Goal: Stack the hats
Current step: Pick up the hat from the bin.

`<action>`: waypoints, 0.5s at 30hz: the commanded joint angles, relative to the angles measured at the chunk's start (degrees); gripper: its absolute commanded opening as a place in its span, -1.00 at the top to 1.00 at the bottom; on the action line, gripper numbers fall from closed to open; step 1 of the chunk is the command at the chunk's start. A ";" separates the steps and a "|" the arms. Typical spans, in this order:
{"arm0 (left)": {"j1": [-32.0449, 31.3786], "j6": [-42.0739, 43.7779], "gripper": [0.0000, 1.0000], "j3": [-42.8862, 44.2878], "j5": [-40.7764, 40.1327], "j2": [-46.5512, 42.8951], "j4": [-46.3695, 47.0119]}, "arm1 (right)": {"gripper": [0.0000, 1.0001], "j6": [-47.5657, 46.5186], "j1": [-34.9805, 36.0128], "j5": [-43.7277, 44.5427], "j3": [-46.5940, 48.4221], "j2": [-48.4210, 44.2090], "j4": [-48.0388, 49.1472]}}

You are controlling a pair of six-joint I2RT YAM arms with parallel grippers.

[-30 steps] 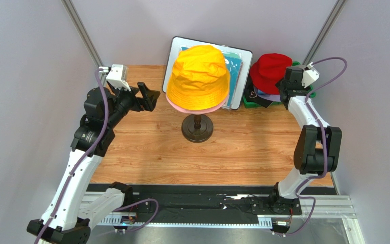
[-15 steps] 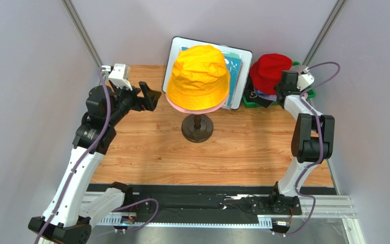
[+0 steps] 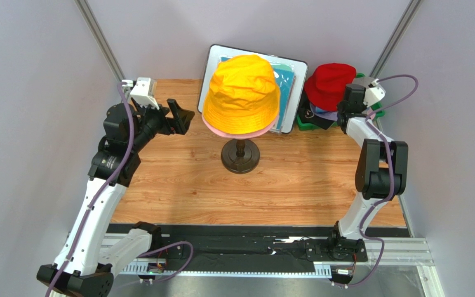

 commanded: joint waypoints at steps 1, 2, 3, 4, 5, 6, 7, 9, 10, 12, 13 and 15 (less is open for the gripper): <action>0.48 -0.50 -0.96 -0.25 1.38 -0.19 1.69 | 0.97 -0.97 -0.02 0.89 -1.25 -6.52 5.91; 0.57 -0.50 -0.96 -0.25 1.47 -0.28 1.69 | 0.97 -1.32 0.07 0.72 -1.51 -8.01 5.91; 0.57 -0.50 -0.96 -0.25 1.47 -0.37 1.78 | 0.97 -1.67 0.24 0.63 -1.78 -8.89 6.00; 0.57 -0.50 -0.96 -0.34 1.30 -0.45 1.78 | 0.96 -1.85 0.42 0.63 -1.87 -9.86 6.09; 0.57 -0.50 -0.96 -0.34 1.38 -0.45 1.87 | 0.95 -1.85 0.51 0.63 -2.48 -11.78 6.18; 0.57 -0.59 -0.96 -0.42 1.47 -0.72 1.87 | 0.93 -2.20 0.51 -0.33 -3.09 -14.59 6.96; 0.57 -0.50 -0.96 -0.43 1.47 -0.89 1.96 | 0.97 -2.64 0.51 -0.69 -3.01 -15.31 6.79; 0.66 -0.50 -0.96 -0.43 1.47 -1.07 2.04 | 1.00 -3.43 0.51 -2.79 -2.40 -17.50 6.01; 0.75 -0.59 -0.96 -0.51 1.39 -1.24 2.04 | 1.00 -4.04 0.60 -3.50 -2.40 -18.30 6.09; 0.66 -0.24 -0.96 -0.60 0.77 -1.51 2.13 | 1.00 -4.84 0.86 -4.03 -2.31 -21.27 6.00; 0.66 -0.15 -0.96 -0.69 0.51 -1.86 2.31 | 1.00 -5.80 0.95 -3.51 -1.96 -22.43 5.74; 0.66 0.03 -0.96 -0.86 0.07 -2.47 2.31 | 1.00 -6.77 1.04 -3.07 0.22 -25.23 3.55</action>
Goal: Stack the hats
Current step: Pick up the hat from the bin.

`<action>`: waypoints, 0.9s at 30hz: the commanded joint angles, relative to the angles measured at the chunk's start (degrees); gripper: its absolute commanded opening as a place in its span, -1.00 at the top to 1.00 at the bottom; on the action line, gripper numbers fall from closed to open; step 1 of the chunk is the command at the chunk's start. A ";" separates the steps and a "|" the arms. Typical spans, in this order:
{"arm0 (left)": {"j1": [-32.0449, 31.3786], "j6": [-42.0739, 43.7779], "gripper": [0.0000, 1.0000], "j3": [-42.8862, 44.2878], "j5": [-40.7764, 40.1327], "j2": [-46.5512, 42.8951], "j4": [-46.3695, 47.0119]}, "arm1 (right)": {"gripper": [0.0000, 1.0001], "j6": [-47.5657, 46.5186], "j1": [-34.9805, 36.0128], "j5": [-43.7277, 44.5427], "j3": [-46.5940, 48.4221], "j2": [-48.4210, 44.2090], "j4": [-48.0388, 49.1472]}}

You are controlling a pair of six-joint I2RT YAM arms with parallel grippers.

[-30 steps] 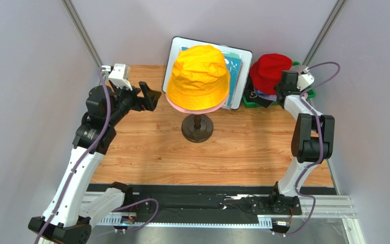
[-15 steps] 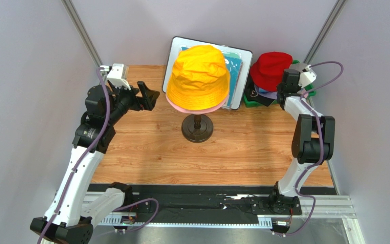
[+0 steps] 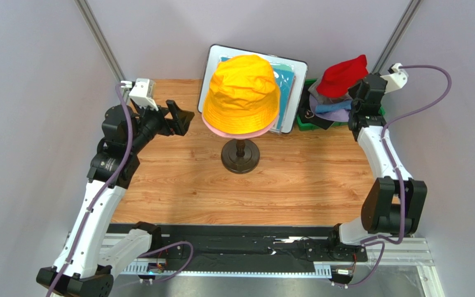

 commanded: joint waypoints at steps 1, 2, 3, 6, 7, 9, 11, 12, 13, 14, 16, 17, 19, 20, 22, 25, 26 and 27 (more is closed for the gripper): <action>0.31 0.20 -0.96 -0.58 -0.96 -1.99 2.00 | 1.00 -4.56 0.36 0.32 3.98 -7.26 0.31; 0.31 0.20 -0.96 -0.75 -0.96 -2.26 1.92 | 1.00 -5.36 0.44 -0.11 4.85 -8.22 -1.18; 0.31 0.20 -0.96 -0.93 -0.87 -2.69 1.91 | 1.00 -6.32 0.79 -0.29 5.56 -9.36 -1.98; 0.31 0.11 -0.96 -1.54 -0.96 -3.40 2.35 | 1.00 -9.31 1.50 -0.47 8.11 -13.85 -4.79; 0.31 0.03 -0.96 -1.55 -0.87 -3.49 2.44 | 1.00 -9.67 1.59 -0.64 9.07 -16.21 -4.71; 0.31 -0.15 -0.96 -1.46 -0.61 -3.49 2.53 | 1.00 -10.20 1.59 -1.78 9.96 -18.42 -8.30; 0.40 -0.32 -0.96 -1.55 -0.08 -3.40 2.70 | 1.00 -9.68 1.68 -3.02 11.71 -21.23 -11.03; 0.31 -0.41 -0.96 -1.63 0.09 -3.58 2.71 | 1.00 -9.32 1.76 -3.54 12.59 -21.94 -12.17; 0.40 -0.50 -0.96 -1.55 0.18 -3.49 2.88 | 1.00 -9.32 1.76 -5.46 14.95 -22.64 -14.79; 0.40 -0.50 -0.96 -1.55 0.27 -3.66 2.88 | 1.00 -9.06 1.85 -6.70 16.45 -22.65 -16.38; 0.40 -0.68 -0.96 -1.64 0.01 -3.75 3.06 | 1.00 -8.62 1.85 -10.90 21.70 -21.69 -21.37; 0.40 -0.85 -0.95 -1.81 0.01 -4.10 3.14 | 1.00 -8.44 2.03 -12.32 23.39 -21.16 -22.80; 0.40 -0.76 -0.95 -1.99 -0.08 -4.19 3.32 | 1.00 -8.18 2.11 -15.74 27.61 -19.84 -27.27; 0.40 -0.76 -0.95 -1.99 -0.08 -4.37 3.32 | 1.00 -8.09 2.38 -16.81 31.54 -18.44 -28.51; 0.40 -0.76 -0.95 -1.99 0.09 -4.37 3.32 | 1.00 -7.74 2.82 -19.26 34.82 -16.85 -31.06; 0.40 -0.85 -0.95 -1.99 0.09 -4.72 3.41 | 1.00 -8.09 4.75 -18.76 39.57 -14.48 -31.87; 0.40 -0.85 -0.95 -1.99 0.09 -4.81 3.41 | 1.00 -8.09 7.54 -18.32 40.10 -13.86 -31.69; 0.40 -0.85 -0.95 -1.90 0.01 -4.90 3.41 | 1.00 -8.09 8.43 -17.79 40.89 -12.90 -31.26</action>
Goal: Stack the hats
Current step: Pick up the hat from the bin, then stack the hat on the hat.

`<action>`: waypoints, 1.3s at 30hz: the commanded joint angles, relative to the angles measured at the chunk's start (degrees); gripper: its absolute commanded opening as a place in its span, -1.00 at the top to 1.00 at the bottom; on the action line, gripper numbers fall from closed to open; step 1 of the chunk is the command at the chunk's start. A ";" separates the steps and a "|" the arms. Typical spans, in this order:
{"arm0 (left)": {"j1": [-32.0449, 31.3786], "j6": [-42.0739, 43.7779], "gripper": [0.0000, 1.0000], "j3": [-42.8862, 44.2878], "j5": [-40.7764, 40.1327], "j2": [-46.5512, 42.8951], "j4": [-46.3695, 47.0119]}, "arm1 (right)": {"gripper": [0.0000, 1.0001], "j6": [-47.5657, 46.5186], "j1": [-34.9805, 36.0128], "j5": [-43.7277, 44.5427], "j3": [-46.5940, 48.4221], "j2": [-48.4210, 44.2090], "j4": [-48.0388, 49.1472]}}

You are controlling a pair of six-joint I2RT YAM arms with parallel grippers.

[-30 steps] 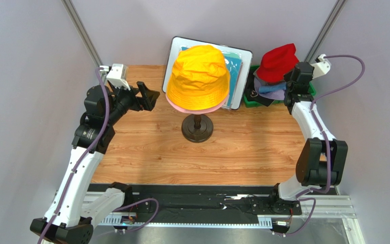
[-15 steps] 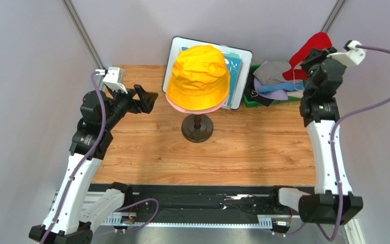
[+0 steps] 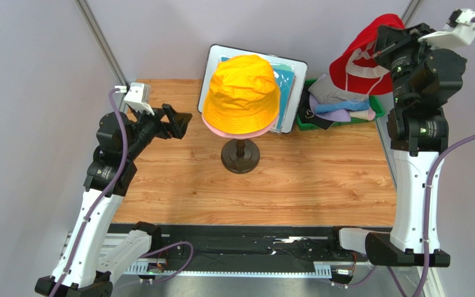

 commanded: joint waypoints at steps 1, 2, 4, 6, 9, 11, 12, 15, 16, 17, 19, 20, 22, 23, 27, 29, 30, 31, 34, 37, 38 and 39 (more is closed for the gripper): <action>0.40 -0.79 -0.95 0.11 0.27 -1.05 1.75 | 1.00 -0.35 4.99 -1.76 3.94 3.39 -1.95; 0.40 -0.70 -0.95 0.03 0.18 -1.22 1.75 | 1.00 -0.44 7.08 -1.15 4.20 4.01 -1.24; 0.40 -0.70 -0.95 -0.15 0.09 -1.49 2.01 | 1.00 -1.31 10.25 0.95 6.13 6.55 0.52; 0.40 -0.70 -0.95 -0.15 -0.08 -1.31 1.92 | 1.00 -1.15 11.67 1.49 9.45 10.05 1.92; 0.40 -0.44 -0.95 0.02 0.18 -0.88 1.75 | 1.00 -1.23 14.48 3.42 13.16 13.67 4.64; 0.40 -0.26 -0.95 0.11 0.01 -1.05 1.75 | 1.00 -2.71 16.94 5.70 17.37 17.36 6.14; 0.40 -0.09 -0.95 0.03 -0.17 -1.14 1.66 | 1.00 -3.34 17.73 8.23 19.21 18.85 7.19; 0.40 0.09 -0.95 0.11 -0.61 -1.31 1.57 | 1.00 -4.92 21.16 10.71 25.72 24.91 9.83; 0.48 0.09 -0.95 0.03 -0.52 -1.31 1.57 | 1.00 -5.10 22.73 11.24 27.13 26.41 10.71; 0.49 0.00 -0.95 0.11 -0.52 -1.23 1.57 | 1.00 -5.45 23.62 11.68 29.84 29.38 11.59; 0.49 0.18 -0.95 0.11 -0.61 -1.31 1.48 | 1.00 -5.80 26.25 13.35 32.40 31.86 14.05; 0.49 0.09 -0.95 0.11 -0.70 -1.23 1.48 | 1.00 -5.80 27.13 13.70 34.24 34.05 14.67; 0.49 0.27 -0.95 0.02 -0.61 -1.31 1.48 | 1.00 -5.98 30.02 14.23 35.05 35.29 16.87; 0.49 0.27 -0.95 0.02 -0.70 -1.31 1.48 | 1.00 -6.50 30.91 14.58 34.62 35.56 17.66; 0.57 0.44 -0.95 0.11 -0.79 -1.49 1.39 | 1.00 -11.16 36.45 15.73 30.68 33.73 20.30; 0.57 0.53 -0.95 0.11 -0.87 -1.84 1.48 | 1.00 -11.78 38.74 15.38 26.90 31.45 20.48; 0.57 0.53 -0.95 0.11 -0.79 -1.93 1.48 | 1.00 -11.78 39.27 14.94 21.92 29.95 20.65; 0.57 0.62 -0.95 0.03 -0.79 -2.10 1.48 | 1.00 -11.61 40.32 14.94 18.74 25.94 21.09; 0.57 0.79 -0.95 -0.33 -0.52 -2.72 1.57 | 1.00 -11.95 42.51 14.59 4.15 16.36 26.70; 0.57 0.18 -0.95 -0.50 2.28 -2.72 2.80 | 1.00 -11.78 44.01 13.62 -4.73 9.84 27.86; 0.57 -0.60 -0.95 -0.50 3.07 -2.63 3.58 | 1.00 -11.95 44.45 13.36 -5.81 8.77 26.64; 0.57 -0.96 -0.95 -0.50 4.56 -2.54 4.03 | 1.00 -12.13 45.15 13.01 -6.60 7.80 25.76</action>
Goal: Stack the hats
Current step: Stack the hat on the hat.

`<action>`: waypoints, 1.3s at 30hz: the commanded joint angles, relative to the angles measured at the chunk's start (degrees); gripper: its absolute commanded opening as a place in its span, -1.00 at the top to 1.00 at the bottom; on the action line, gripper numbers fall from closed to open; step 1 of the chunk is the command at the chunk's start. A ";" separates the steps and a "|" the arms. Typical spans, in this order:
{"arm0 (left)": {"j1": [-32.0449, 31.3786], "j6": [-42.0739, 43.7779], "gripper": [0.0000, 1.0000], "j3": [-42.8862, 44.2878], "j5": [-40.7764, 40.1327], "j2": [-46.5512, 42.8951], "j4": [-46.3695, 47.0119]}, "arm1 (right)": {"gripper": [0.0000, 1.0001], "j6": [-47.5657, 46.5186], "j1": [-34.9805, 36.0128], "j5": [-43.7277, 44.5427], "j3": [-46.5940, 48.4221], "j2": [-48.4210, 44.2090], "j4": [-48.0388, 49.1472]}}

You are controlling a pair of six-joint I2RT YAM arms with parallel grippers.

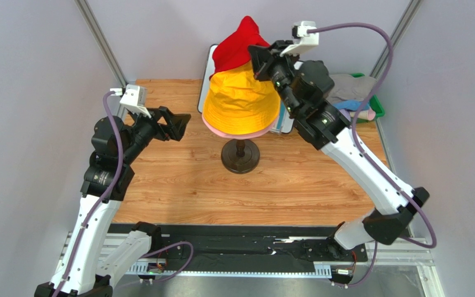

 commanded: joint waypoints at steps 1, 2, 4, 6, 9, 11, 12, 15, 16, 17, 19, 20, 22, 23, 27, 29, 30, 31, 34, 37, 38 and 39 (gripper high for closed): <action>0.29 -1.38 -0.94 -0.13 4.81 -0.23 4.01 | 1.00 -1.75 1.97 -0.61 -4.83 -10.04 5.14; 0.29 -2.16 -0.95 -0.04 5.52 -0.05 4.88 | 1.00 -2.27 2.32 -0.96 -5.37 -10.49 3.83; 0.29 -2.61 -0.94 0.66 7.10 0.48 5.59 | 1.00 -2.71 3.38 -1.40 -6.60 -11.45 1.64; 0.29 -3.57 -0.93 1.88 8.33 1.26 6.03 | 1.00 -2.46 3.90 -1.49 -7.30 -12.51 -1.01; 0.29 -6.47 -0.93 2.94 11.67 2.23 6.73 | 1.00 -1.14 4.26 -3.42 -8.97 -13.21 -3.74; 0.29 -9.88 -0.93 2.86 13.95 2.32 8.66 | 1.00 -0.35 4.61 -4.47 -10.64 -13.39 -4.96; 0.20 -10.95 -0.93 2.86 14.57 2.50 9.19 | 1.00 0.09 5.13 -4.74 -11.34 -13.48 -5.32; 0.20 -14.38 -0.93 2.94 15.45 2.15 10.43 | 1.00 1.23 6.27 -4.57 -15.02 -14.00 -5.68; 0.11 -15.17 -0.93 2.86 15.63 1.89 11.12 | 1.00 1.93 6.54 -4.39 -16.09 -14.27 -5.50; 0.11 -16.92 -0.93 2.77 16.24 1.71 11.57 | 1.00 2.38 6.80 -4.04 -17.40 -14.71 -4.72; 0.11 -19.30 -0.93 2.33 16.77 1.09 13.06 | 1.00 3.87 7.33 -3.95 -21.18 -16.03 -3.48; 0.11 -22.35 -0.93 1.98 17.90 0.92 14.02 | 1.00 4.40 7.51 -3.95 -22.15 -16.55 -2.26; 0.03 -25.53 -0.92 0.40 18.79 0.48 17.70 | 1.00 5.54 7.95 -4.04 -24.78 -17.69 -1.11; -0.06 -28.77 -0.92 -0.04 19.06 0.39 18.94 | 1.00 5.98 8.04 -4.04 -25.23 -17.96 -0.67; -0.24 -33.80 -0.91 -0.92 17.39 1.00 23.25 | 1.00 7.83 8.56 -4.39 -28.75 -20.24 2.58; -0.50 -36.43 -0.90 -0.66 16.60 2.40 25.54 | 1.00 9.14 8.48 -4.74 -29.54 -21.30 4.68; -0.68 -37.32 -0.89 -0.22 16.51 2.93 26.42 | 1.00 9.67 8.56 -5.09 -29.63 -21.56 5.22; -1.29 -38.63 -0.89 0.22 16.51 3.63 27.38 | 1.00 10.28 8.48 -5.53 -29.81 -21.74 5.83; -3.48 -39.26 -0.87 2.41 15.72 6.36 27.74 | 1.00 12.22 8.65 -7.11 -30.25 -22.36 8.64; -5.50 -39.96 -0.86 3.30 14.58 7.94 28.79 | 1.00 13.63 8.83 -8.17 -29.90 -22.01 10.49; -5.95 -40.22 -0.86 3.21 13.97 8.38 29.23 | 1.00 13.98 8.92 -9.04 -29.63 -21.83 11.02; -6.12 -40.58 -0.86 3.12 13.70 8.47 29.85 | 1.00 14.50 8.92 -9.49 -28.85 -21.22 11.20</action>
